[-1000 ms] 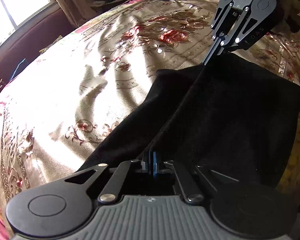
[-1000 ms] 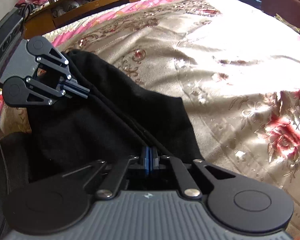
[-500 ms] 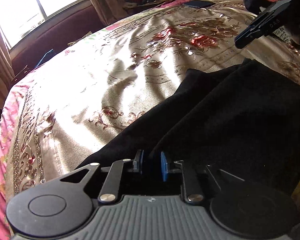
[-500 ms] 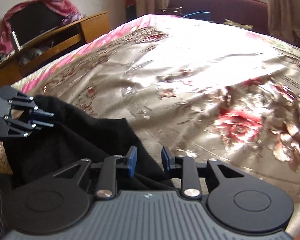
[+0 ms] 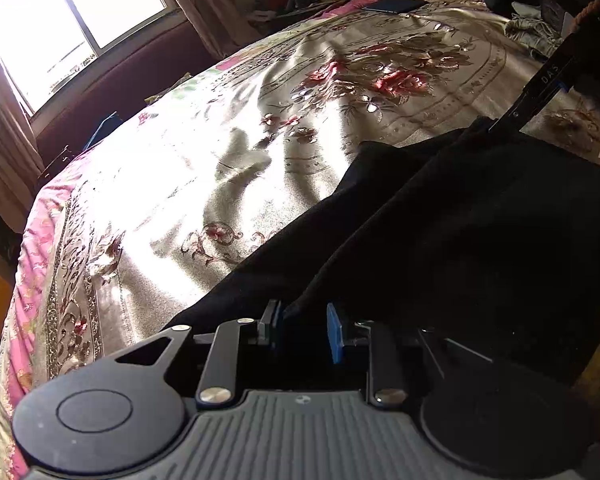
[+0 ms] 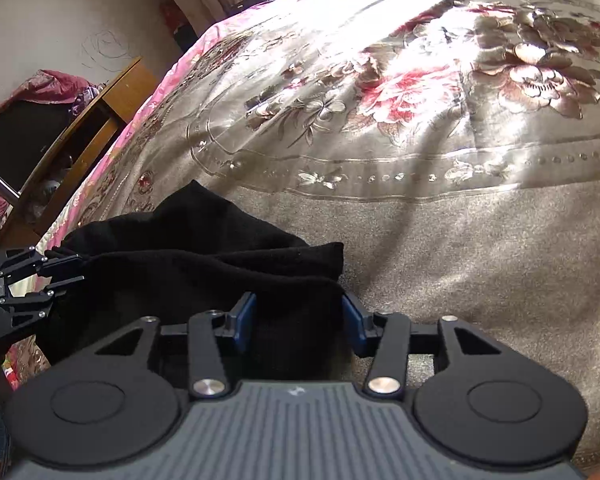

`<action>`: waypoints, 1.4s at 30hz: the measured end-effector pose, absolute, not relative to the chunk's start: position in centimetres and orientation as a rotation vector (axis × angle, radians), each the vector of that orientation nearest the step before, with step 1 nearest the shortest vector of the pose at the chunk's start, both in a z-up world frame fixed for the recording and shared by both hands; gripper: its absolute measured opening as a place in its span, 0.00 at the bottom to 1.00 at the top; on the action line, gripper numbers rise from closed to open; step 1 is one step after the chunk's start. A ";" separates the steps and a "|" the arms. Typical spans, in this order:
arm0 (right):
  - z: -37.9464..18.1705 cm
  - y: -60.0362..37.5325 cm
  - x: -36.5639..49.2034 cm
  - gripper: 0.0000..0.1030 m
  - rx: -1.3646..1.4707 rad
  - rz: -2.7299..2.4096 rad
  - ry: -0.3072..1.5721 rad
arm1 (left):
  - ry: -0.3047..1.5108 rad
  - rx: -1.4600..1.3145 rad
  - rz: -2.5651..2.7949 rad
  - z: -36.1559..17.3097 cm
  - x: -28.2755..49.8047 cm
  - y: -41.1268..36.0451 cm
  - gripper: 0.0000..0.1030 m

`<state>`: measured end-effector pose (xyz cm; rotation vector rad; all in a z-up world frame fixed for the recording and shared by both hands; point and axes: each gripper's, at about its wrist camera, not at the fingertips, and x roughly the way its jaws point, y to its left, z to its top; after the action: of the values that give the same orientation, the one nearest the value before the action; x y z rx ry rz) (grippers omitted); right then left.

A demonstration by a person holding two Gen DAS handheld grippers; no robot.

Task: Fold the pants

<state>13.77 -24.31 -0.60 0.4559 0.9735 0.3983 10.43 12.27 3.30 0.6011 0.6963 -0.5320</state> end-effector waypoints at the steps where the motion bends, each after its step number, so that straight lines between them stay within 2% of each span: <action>1: -0.5 -24.8 14.0 0.21 0.513 0.389 0.987 | 0.694 0.597 -0.527 3.3 10.6 12.3 0.39; 3: 0.5 -26.0 13.6 0.08 0.611 0.413 0.942 | 0.701 0.621 -0.510 2.7 10.7 12.2 0.39; 5: 1.0 -26.3 13.3 0.07 0.605 0.399 0.902 | 0.702 0.708 -0.495 1.2 10.6 12.1 0.44; 8: -1.1 -26.1 14.7 0.07 0.614 0.322 0.949 | 0.698 0.682 -0.487 1.4 10.7 11.9 0.43; 11: 0.4 -25.2 14.9 0.08 0.561 0.338 0.877 | 0.673 0.681 -0.493 2.5 10.1 11.8 0.44; 14: 1.1 -25.9 14.5 0.19 0.560 0.290 0.837 | 0.676 0.683 -0.479 2.2 9.8 12.1 0.44; 19: -1.2 -28.7 12.6 0.21 0.748 0.278 0.895 | 0.629 0.593 -0.437 3.3 8.4 12.0 0.44; 22: -2.4 -28.1 11.6 0.34 0.778 0.351 0.910 | 0.602 0.547 -0.455 4.2 7.0 11.2 0.44; 26: -4.0 -26.4 12.7 0.43 0.846 0.474 0.902 | 0.635 0.428 -0.549 4.0 6.0 9.7 0.45; 28: -4.9 -25.7 13.6 0.43 0.919 0.513 0.878 | 0.669 0.373 -0.578 2.9 6.2 8.4 0.46; 29: -5.1 -25.4 14.0 0.41 0.957 0.511 0.870 | 0.685 0.353 -0.587 2.4 6.3 7.7 0.46; 31: -4.9 -25.1 14.1 0.25 0.963 0.505 0.867 | 0.707 0.345 -0.631 1.5 6.2 6.0 0.46; 33: -4.6 -25.9 13.3 0.16 1.000 0.495 0.860 | 0.712 0.393 -0.668 0.8 5.6 4.3 0.46; 42: -2.4 -33.0 6.3 0.14 1.006 0.224 0.871 | 0.694 0.384 -0.899 0.0 3.5 -2.1 0.49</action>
<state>6.33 -32.99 -2.40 1.0061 0.8707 0.2238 3.48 -2.11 0.03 0.3837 0.6945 -0.8989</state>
